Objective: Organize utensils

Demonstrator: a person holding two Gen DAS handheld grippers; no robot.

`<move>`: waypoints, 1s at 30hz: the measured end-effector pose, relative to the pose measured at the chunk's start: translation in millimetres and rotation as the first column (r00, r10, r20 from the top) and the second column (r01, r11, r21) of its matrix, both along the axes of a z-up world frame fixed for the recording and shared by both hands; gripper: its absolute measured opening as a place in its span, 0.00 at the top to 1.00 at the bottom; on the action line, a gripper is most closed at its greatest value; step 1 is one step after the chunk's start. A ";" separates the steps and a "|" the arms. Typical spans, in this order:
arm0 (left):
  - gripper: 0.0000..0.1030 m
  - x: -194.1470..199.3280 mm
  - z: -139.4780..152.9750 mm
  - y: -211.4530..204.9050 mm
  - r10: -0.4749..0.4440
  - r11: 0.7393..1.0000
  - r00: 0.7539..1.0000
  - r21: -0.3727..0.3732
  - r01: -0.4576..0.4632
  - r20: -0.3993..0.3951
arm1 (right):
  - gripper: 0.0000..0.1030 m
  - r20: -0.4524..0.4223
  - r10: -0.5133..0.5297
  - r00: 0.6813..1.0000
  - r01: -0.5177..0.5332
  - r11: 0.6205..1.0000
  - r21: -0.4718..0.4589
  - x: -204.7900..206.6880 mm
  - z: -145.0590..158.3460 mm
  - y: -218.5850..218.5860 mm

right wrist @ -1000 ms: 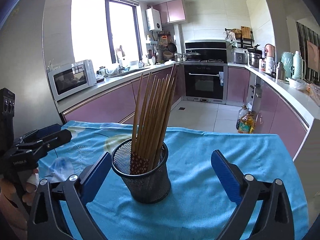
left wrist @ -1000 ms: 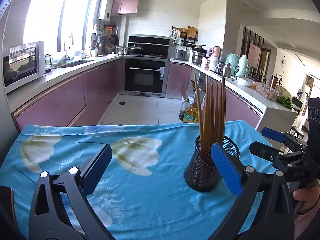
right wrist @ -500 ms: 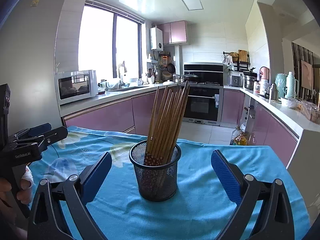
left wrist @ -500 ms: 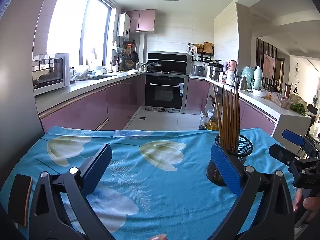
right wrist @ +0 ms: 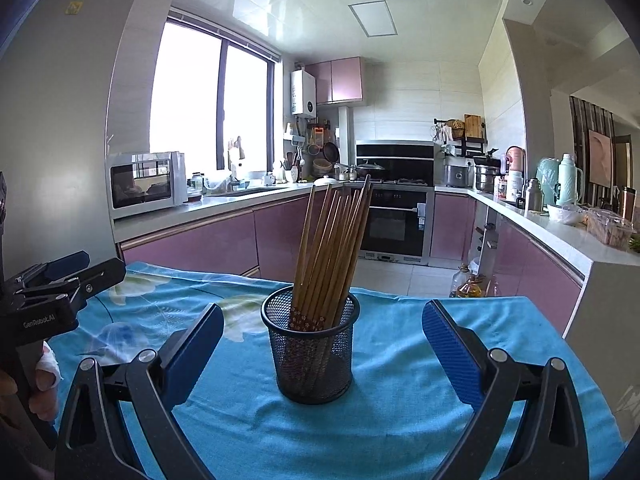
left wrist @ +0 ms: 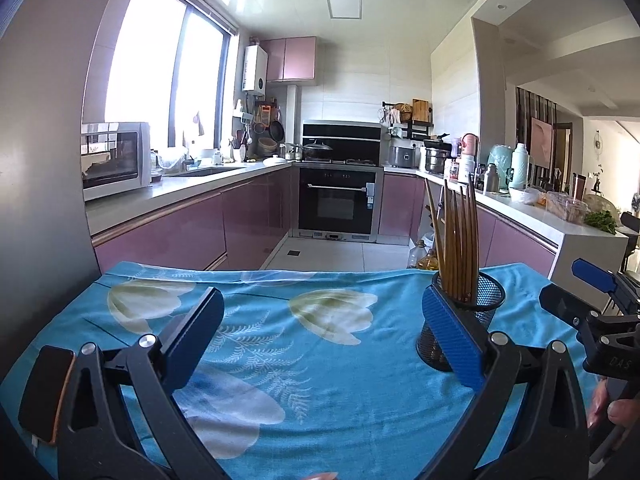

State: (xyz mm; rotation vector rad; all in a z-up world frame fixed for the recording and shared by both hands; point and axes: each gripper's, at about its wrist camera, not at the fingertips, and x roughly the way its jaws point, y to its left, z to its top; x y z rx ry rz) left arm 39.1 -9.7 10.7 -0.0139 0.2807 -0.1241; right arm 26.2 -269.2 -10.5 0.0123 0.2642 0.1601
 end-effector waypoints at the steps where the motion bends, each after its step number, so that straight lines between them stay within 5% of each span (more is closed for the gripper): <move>1: 0.05 -1.0 0.2 -0.2 0.001 1.000 1.000 0.001 -0.001 0.004 | 0.07 0.003 0.001 1.000 -0.001 1.000 0.001 -0.2 -0.1 0.4; 30: 0.05 -12.1 1.8 -1.5 0.005 1.000 0.999 -0.010 -0.005 0.038 | 0.07 0.042 -0.035 0.999 0.035 0.999 -0.004 -8.1 -0.4 2.1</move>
